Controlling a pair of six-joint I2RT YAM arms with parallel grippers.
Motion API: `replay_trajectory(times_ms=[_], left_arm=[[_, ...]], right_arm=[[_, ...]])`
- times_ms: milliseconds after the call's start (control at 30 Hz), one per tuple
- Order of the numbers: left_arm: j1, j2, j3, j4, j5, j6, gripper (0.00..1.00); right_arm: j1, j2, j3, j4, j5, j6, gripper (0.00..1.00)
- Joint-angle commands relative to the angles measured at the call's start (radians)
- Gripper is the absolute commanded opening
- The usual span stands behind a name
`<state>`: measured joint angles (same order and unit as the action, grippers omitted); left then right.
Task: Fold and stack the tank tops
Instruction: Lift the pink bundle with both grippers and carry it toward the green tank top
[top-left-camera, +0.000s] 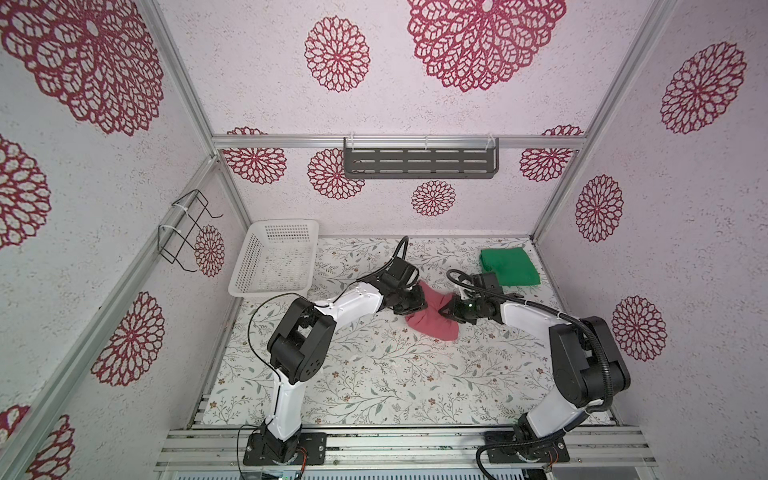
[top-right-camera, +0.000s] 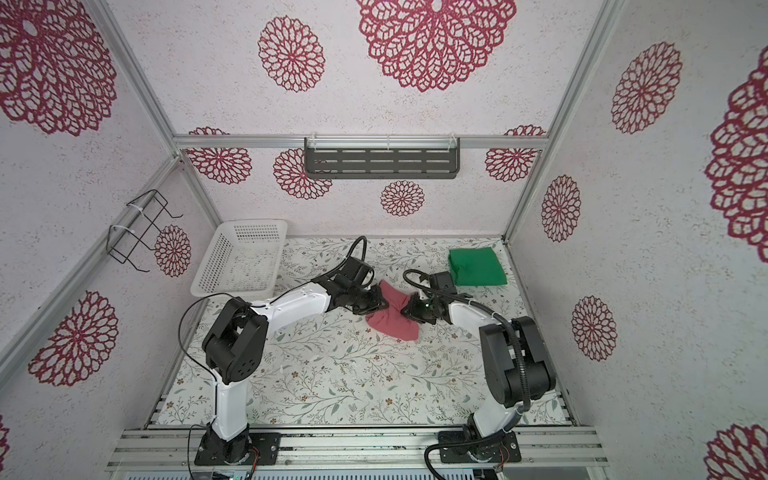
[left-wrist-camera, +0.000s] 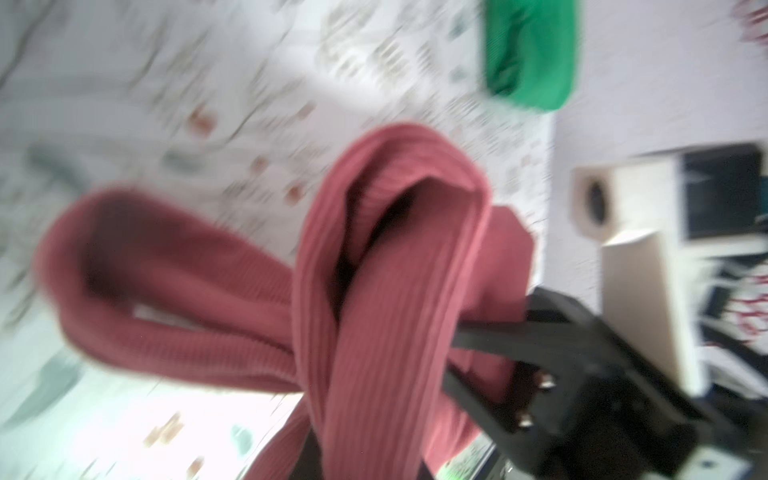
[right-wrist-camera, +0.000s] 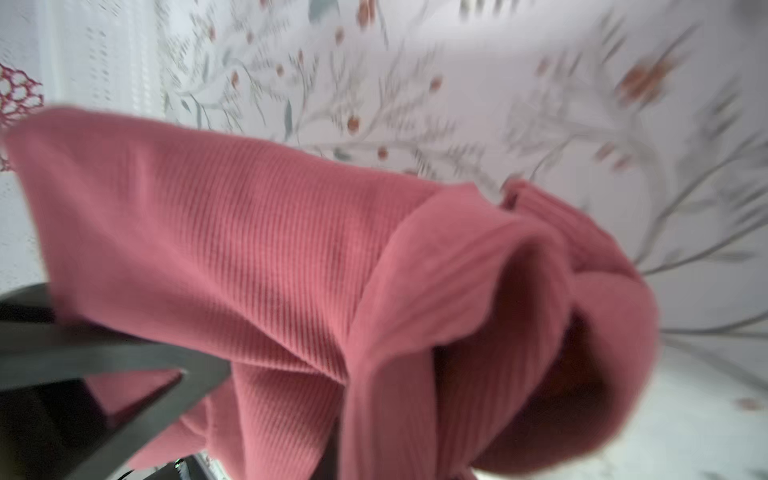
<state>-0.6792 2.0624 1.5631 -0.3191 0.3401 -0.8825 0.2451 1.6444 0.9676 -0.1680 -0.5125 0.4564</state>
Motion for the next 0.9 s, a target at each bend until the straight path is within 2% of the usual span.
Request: replay_trajectory(times_ms=[0,167,300,367,467,533,600,700,867], left_arm=[[-0.004,0.094,0.119,0.105,-0.021,0.015,0.00],[-0.010,0.281,0.407,0.116,0.031,0.021,0.00],[-0.021,0.457,0.698,0.108,0.098,0.060,0.00],[-0.022,0.553,0.827,0.185,0.163,0.055,0.03],[-0.020,0.700,0.987,0.360,0.202,-0.051,0.05],[-0.017,0.779,1.033,0.533,0.179,-0.126,0.07],[-0.020,0.827,1.049,0.664,0.119,-0.161,0.13],[-0.036,0.903,1.116,0.721,0.031,-0.141,0.11],[-0.090,0.950,1.176,0.688,-0.151,-0.060,0.08]], right_arm=[[-0.066,-0.039,0.066,-0.120,-0.069,-0.157,0.00],[-0.192,0.011,0.202,-0.233,-0.092,-0.285,0.00],[-0.277,0.057,0.340,-0.318,-0.086,-0.385,0.00],[-0.314,0.086,0.411,-0.351,-0.084,-0.434,0.00],[-0.364,0.137,0.506,-0.372,-0.096,-0.501,0.00],[-0.393,0.185,0.587,-0.401,-0.087,-0.548,0.00],[-0.417,0.231,0.659,-0.423,-0.072,-0.586,0.00],[-0.452,0.294,0.753,-0.438,-0.055,-0.622,0.00],[-0.502,0.362,0.861,-0.451,-0.065,-0.646,0.00]])
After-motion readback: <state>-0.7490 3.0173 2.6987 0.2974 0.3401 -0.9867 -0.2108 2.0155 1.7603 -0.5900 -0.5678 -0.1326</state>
